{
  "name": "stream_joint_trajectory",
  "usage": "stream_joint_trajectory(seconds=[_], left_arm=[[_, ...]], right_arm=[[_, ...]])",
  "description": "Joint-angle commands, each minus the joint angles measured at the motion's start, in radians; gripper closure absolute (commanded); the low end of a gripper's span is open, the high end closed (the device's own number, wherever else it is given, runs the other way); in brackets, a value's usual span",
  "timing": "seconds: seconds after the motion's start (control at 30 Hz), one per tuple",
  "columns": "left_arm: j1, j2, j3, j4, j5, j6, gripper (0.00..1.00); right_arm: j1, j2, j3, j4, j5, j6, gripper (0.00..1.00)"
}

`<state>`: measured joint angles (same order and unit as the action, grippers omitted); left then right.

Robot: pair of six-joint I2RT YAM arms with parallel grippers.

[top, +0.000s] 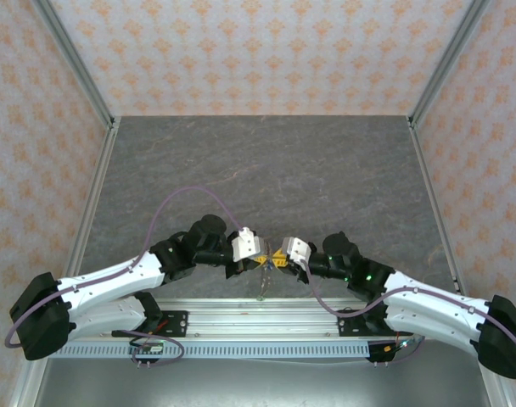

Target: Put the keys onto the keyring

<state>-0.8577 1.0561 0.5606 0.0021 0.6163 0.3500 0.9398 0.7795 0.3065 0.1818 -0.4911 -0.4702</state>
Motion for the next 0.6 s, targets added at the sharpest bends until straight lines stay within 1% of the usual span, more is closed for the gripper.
stream_joint_trajectory(seconds=[0.0,0.23,0.37,0.57], left_arm=[[-0.008,0.004,0.04,0.006,0.037,0.021,1.0],[-0.009,0.014,0.045,0.01,0.039,0.021,1.0],[-0.009,0.017,0.053,0.008,0.036,0.022,1.0],[-0.009,0.01,0.05,-0.002,0.025,0.028,1.0]], right_arm=[[-0.003,0.001,0.0,0.081,-0.016,-0.01,0.89],[-0.003,0.035,0.001,0.116,-0.046,0.005,0.9],[-0.003,0.041,0.0,0.105,-0.052,0.0,0.87],[-0.003,0.01,-0.01,0.065,-0.029,-0.013,0.83]])
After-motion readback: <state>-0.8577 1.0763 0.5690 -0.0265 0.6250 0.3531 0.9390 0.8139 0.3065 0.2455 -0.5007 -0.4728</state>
